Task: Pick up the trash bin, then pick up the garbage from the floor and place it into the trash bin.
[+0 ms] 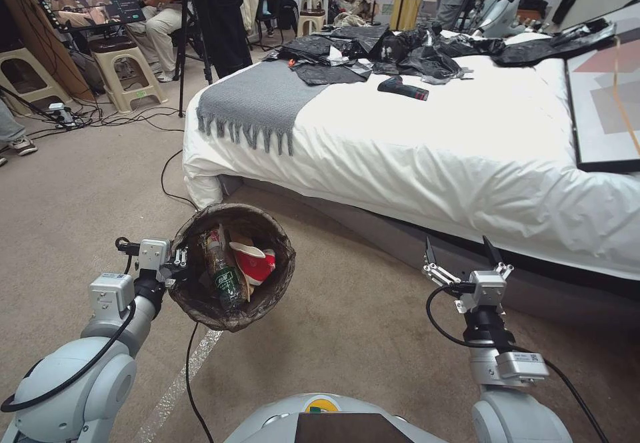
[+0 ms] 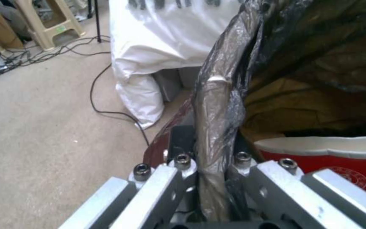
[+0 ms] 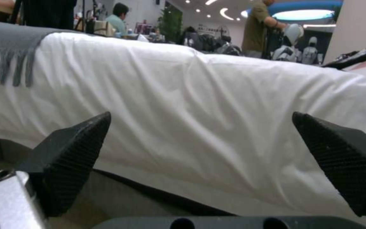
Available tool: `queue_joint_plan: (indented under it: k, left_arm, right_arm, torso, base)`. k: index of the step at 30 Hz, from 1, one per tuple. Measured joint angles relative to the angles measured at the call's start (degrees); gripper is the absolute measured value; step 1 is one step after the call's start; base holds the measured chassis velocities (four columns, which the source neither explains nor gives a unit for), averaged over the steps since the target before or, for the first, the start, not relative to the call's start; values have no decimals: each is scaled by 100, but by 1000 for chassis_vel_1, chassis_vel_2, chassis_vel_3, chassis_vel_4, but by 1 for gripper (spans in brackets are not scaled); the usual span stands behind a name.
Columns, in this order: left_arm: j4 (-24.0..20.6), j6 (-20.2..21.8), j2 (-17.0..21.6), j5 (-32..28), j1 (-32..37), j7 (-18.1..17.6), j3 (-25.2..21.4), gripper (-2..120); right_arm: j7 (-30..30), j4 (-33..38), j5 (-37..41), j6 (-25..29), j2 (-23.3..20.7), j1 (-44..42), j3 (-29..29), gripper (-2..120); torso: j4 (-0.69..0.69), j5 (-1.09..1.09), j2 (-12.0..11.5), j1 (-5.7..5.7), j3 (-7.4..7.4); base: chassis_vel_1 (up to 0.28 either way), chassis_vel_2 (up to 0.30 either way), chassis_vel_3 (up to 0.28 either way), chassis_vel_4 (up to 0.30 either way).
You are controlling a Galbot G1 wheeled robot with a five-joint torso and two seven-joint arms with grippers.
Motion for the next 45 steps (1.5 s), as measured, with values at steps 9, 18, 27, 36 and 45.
queue_joint_plan:
  k: [9, 18, 27, 36, 45]
  left_arm:
    - [-14, -2, -38, -28, -23, -2, 12, 0]
    - [3, -2, -77, -30, -26, -4, 3, 0]
    - [4, -2, -132, -33, -2, -14, -13, 0]
    - [-12, -1, -187, -40, 9, -23, -16, 0]
    - [-17, 0, -199, -44, 41, -24, -44, 0]
  right_arm:
    - [-68, -44, 24, 147, 137, -42, 209, 100]
    - [-78, -81, 65, 151, 134, 4, 218, 100]
    - [-78, -157, 67, 151, 126, 9, 207, 100]
    - [-75, -187, 69, 161, 122, -9, 191, 100]
    - [-74, -219, 66, 162, 113, -1, 154, 100]
  torso:
    - [-1, 0, 0, 0, 0]
    - [-1, 0, 0, 0, 0]
    - [-1, 1, 0, 0, 0]
    - [0, 1, 0, 0, 0]
    - [0, 1, 0, 0, 0]
  base:
    - [0, 0, 0, 0]
    - [0, 0, 0, 0]
    - [56, 44, 51, 47]
    - [71, 72, 67, 64]
    - [91, 75, 83, 76]
